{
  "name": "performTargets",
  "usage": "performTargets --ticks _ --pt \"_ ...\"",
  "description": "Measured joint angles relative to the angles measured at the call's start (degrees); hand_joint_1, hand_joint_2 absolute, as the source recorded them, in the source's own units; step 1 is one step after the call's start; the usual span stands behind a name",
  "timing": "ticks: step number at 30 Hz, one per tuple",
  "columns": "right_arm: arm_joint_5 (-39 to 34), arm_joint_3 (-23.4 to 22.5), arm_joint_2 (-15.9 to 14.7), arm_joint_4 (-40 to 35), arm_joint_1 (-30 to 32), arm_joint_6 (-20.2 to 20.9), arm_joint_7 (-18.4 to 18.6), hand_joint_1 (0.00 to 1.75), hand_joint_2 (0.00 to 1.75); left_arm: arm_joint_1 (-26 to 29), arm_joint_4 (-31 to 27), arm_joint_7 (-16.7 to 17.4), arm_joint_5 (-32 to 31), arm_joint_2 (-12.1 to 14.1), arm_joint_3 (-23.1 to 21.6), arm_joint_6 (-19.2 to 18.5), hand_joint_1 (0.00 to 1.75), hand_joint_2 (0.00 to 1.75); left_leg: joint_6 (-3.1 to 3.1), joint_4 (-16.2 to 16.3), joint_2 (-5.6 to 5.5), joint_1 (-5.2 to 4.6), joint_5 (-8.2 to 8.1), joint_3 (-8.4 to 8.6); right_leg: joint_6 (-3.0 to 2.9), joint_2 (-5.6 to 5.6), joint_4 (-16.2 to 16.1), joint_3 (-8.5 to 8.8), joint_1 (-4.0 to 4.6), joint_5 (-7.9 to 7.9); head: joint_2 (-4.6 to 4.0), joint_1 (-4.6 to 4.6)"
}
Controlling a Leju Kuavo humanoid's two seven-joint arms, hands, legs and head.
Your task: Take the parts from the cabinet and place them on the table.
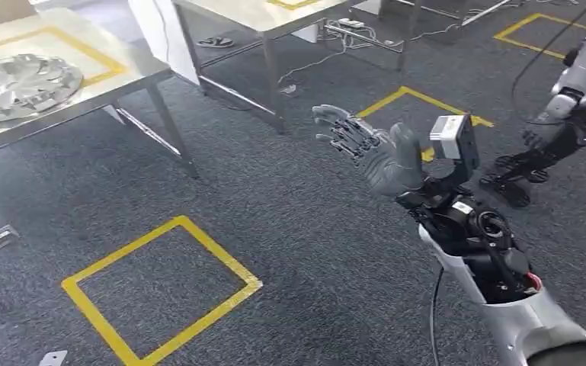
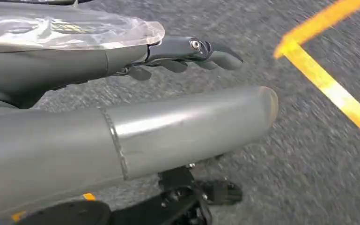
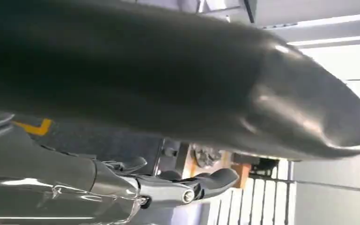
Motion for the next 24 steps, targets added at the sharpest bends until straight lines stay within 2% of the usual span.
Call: performTargets --ticks 1,3,4,5,6,7,8,9,10,11,13,14,15,16,17,18,19,20,21,22,23,24 --pt "0.02 0.02 0.00 -0.20 0.04 -0.20 0.02 0.00 0.00 0.10 0.00 -0.02 0.11 0.02 0.00 0.00 0.00 0.00 -0.05 4.46 -1.70 0.10 -2.59 -1.98 -0.28 0.53 0.00 -0.19 0.00 0.18 0.00 -0.39" --pt "0.22 0.22 0.00 -0.20 0.48 -0.22 0.00 0.00 0.00 0.53 -0.02 -0.18 0.33 0.24 0.00 -0.02 0.00 0.00 -0.11 14.65 -3.18 0.03 -6.62 -6.98 -0.54 2.01 0.02 -0.50 0.15 0.35 0.00 -1.26" --pt "0.22 0.28 0.00 -0.20 0.72 -0.31 -0.04 0.00 0.00 0.70 0.00 -0.22 0.39 0.33 0.00 -0.09 0.00 0.00 -0.03 17.18 -3.35 -0.01 -6.83 -8.50 -0.59 2.78 0.03 -0.58 0.20 0.40 0.00 -1.38" --pt "0.22 0.33 0.00 -0.20 0.85 -0.37 -0.04 0.00 0.00 0.84 0.00 -0.26 0.39 0.33 0.00 -0.17 0.00 0.00 0.13 16.55 -3.38 -0.03 -5.63 -8.49 -0.61 3.50 0.03 -0.58 0.22 0.46 0.00 -1.40" --pt "0.22 0.35 0.00 -0.20 0.87 -0.39 -0.11 0.00 0.00 0.88 0.00 -0.35 0.39 0.33 0.00 -0.17 0.00 0.00 0.36 13.44 -3.46 -0.03 -3.39 -7.27 -0.58 4.23 0.04 -0.55 0.22 0.49 0.00 -1.46" --pt "0.22 0.39 0.00 -0.24 0.86 -0.39 -0.13 0.00 0.00 0.85 0.00 -0.37 0.39 0.33 0.00 -0.17 0.00 0.00 0.66 8.14 -3.85 -0.03 -0.42 -4.94 -0.49 4.95 0.05 -0.48 0.22 0.56 0.00 -1.57" --pt "0.22 0.42 0.00 -0.28 0.86 -0.39 -0.20 0.00 0.00 0.83 -0.02 -0.46 0.39 0.42 0.00 -0.17 0.00 0.00 1.03 2.74 -5.08 -0.03 2.11 -2.48 -0.38 5.56 0.06 -0.44 0.22 0.63 0.00 -1.64" --pt "0.24 0.46 0.00 -0.28 0.79 -0.37 -0.44 0.00 0.00 0.82 -0.02 -0.52 0.42 0.70 0.00 -0.17 0.00 0.00 1.40 -1.15 -8.58 0.03 3.08 -0.82 -0.20 6.02 0.07 -0.69 0.10 0.73 0.00 -1.74" --pt "0.52 0.48 0.00 -0.24 0.67 -0.37 -0.57 0.00 0.00 0.87 -0.02 -0.52 0.44 0.72 0.00 -0.17 0.00 0.00 1.19 -2.26 -8.54 0.15 3.03 -0.66 0.10 6.89 0.40 -1.07 0.44 0.74 0.00 -1.68" --pt "0.88 0.55 0.00 -0.22 0.62 -0.37 -0.79 0.00 0.00 0.94 -0.02 -0.52 0.46 0.83 0.00 -0.17 0.00 0.00 1.14 -2.13 -7.76 -0.14 3.07 -0.74 0.54 7.43 0.27 -1.31 0.11 0.98 0.00 -1.57" --pt "1.42 0.79 0.00 -0.13 0.67 -0.44 -1.66 0.00 0.00 0.84 -0.02 -0.52 0.55 0.87 0.00 -0.17 0.00 0.00 1.68 -2.27 -6.72 -0.37 3.31 -0.61 1.47 8.76 -0.21 -1.49 -0.13 1.40 0.00 -1.70" --pt "2.21 0.79 -0.04 -0.11 0.80 -0.59 -2.19 0.00 0.00 0.78 -0.02 -0.52 0.57 0.72 0.00 -0.26 0.00 0.00 2.01 -2.90 -5.80 0.35 3.76 -0.45 1.57 7.59 0.30 -1.72 -0.01 1.09 0.00 -1.68" --pt "2.82 0.81 -0.04 -0.07 0.76 -0.81 -2.76 0.00 0.00 0.84 -0.02 -0.52 0.59 0.83 0.00 -0.26 0.00 0.00 2.29 -3.03 -5.20 0.27 3.79 -0.33 1.78 4.11 2.00 -2.37 0.42 -0.35 0.00 -1.22" --pt "3.43 1.01 -0.02 0.02 0.79 -0.94 -2.97 0.00 0.00 0.96 -0.02 -0.52 0.57 0.81 0.00 -0.26 0.00 0.00 2.54 -3.02 -4.62 0.14 3.79 -0.31 1.94 2.25 5.73 -3.98 0.27 -2.81 0.00 -0.59" --pt "3.91 1.09 -0.04 0.13 0.98 -0.94 -3.21 0.00 0.00 1.19 -0.02 -0.52 0.57 0.76 0.00 -0.24 0.00 0.00 2.59 -3.02 -3.83 0.02 3.76 -0.30 2.18 1.52 10.91 -6.21 0.05 -5.47 0.00 -0.41" --pt "4.20 1.05 -0.04 0.28 1.27 -1.07 -3.41 0.00 0.00 1.41 -0.02 -0.52 0.57 0.72 0.00 -0.13 0.00 0.00 2.64 -2.99 -3.11 -0.04 3.72 -0.32 2.39 1.29 15.74 -8.33 -0.04 -7.52 0.00 -0.35" --pt "4.20 1.05 -0.04 0.39 1.61 -1.14 -3.50 0.00 0.00 1.59 -0.02 -0.52 0.57 0.72 0.00 0.02 0.00 0.00 2.63 -2.97 -2.35 -0.04 3.70 -0.33 2.60 1.19 19.28 -9.80 -0.12 -8.54 0.00 -0.15" --pt "4.20 1.01 -0.04 0.48 1.86 -1.16 -3.52 0.00 0.00 1.64 -0.02 -0.52 0.55 0.68 0.00 0.04 0.00 0.00 2.61 -2.97 -1.66 -0.04 3.62 -0.29 2.72 1.14 19.25 -9.66 -0.25 -7.87 0.00 0.09" --pt "4.22 1.01 -0.04 0.59 1.90 -1.16 -3.52 0.00 0.00 1.61 -0.02 -0.52 0.52 0.61 0.00 0.09 0.00 0.00 2.50 -2.95 -1.01 -0.04 3.54 -0.23 2.74 1.00 16.57 -8.20 -0.33 -6.17 0.00 0.33" --pt "4.22 0.94 -0.05 0.63 1.89 -1.18 -3.54 0.00 0.00 1.56 -0.02 -0.52 0.37 0.55 0.00 0.20 0.00 0.00 2.32 -2.94 -0.38 -0.03 3.41 -0.03 2.65 0.53 11.51 -5.37 -0.33 -3.63 0.00 0.59" --pt "4.37 0.85 -0.07 0.63 1.89 -1.27 -3.54 0.00 0.00 1.50 -0.02 -0.52 0.35 0.46 0.00 0.24 0.00 0.00 2.06 -2.93 0.17 -0.02 3.23 0.26 2.48 -0.55 5.79 -2.24 -0.30 -1.26 0.00 0.90" --pt "4.72 0.77 -0.07 0.63 1.88 -1.36 -3.50 0.00 0.00 1.47 -0.02 -0.52 0.26 0.42 0.00 0.28 0.00 0.00 1.77 -2.93 0.61 -0.21 3.02 0.52 2.24 -3.46 1.38 0.13 -0.09 -0.21 0.00 1.29"
